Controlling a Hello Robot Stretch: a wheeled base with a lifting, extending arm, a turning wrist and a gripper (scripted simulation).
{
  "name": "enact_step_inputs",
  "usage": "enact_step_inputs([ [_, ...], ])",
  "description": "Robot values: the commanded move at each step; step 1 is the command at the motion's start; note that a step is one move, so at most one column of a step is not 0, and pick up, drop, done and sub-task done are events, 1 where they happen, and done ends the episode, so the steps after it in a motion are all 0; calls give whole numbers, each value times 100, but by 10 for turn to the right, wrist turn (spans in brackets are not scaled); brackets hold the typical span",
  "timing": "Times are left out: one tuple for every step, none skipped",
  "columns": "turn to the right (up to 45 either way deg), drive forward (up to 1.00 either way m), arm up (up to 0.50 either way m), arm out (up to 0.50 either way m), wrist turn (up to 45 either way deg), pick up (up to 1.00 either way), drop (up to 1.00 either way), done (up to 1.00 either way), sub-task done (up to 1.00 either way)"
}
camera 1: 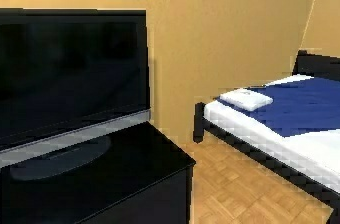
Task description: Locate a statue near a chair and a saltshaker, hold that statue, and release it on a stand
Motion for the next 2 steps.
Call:
enact_step_inputs([
  [0,5,0,0,0,0,0,0,0],
  [450,0,0,0,0,0,0,0,0],
])
